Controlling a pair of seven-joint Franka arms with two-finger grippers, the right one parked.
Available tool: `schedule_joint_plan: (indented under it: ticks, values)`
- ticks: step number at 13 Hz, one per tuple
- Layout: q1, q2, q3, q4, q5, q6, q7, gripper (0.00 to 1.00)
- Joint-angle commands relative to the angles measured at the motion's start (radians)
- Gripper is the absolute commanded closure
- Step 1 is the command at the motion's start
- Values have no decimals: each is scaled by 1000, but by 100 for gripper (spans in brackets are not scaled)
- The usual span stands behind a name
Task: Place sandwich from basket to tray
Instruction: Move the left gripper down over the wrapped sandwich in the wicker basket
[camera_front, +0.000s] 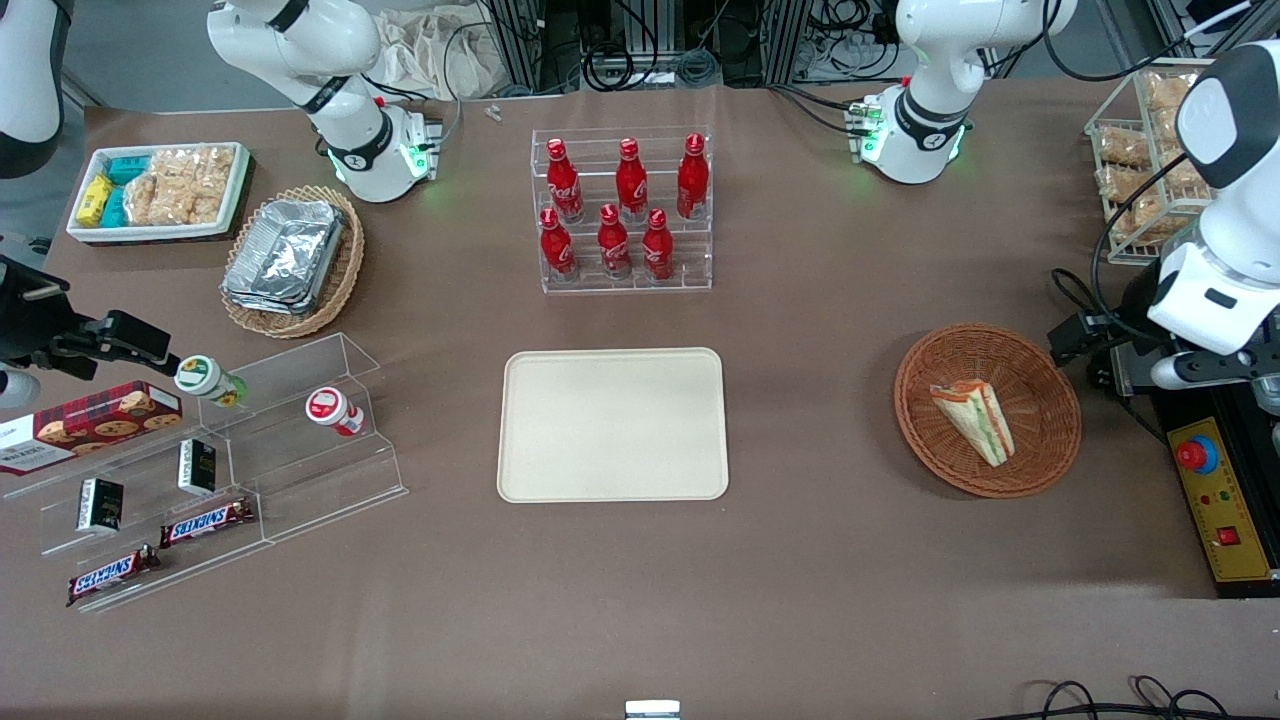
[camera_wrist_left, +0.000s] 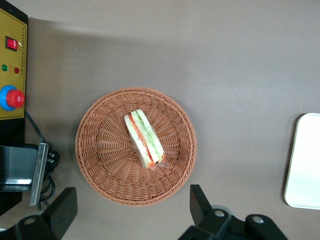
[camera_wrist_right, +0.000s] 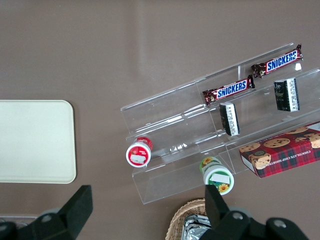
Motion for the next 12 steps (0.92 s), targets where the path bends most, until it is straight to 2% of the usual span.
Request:
schedule_joint_plan:
  ticks: [1, 5, 7, 12]
  values:
    - [-4, 9, 1, 34, -14, -27, -18, 0]
    - [-4, 25, 3, 14, 26, -102, -33, 0]
    - [7, 61, 6, -9, 17, -133, -212, 0]
    - [4, 97, 4, -178, 23, 106, -394, 0]
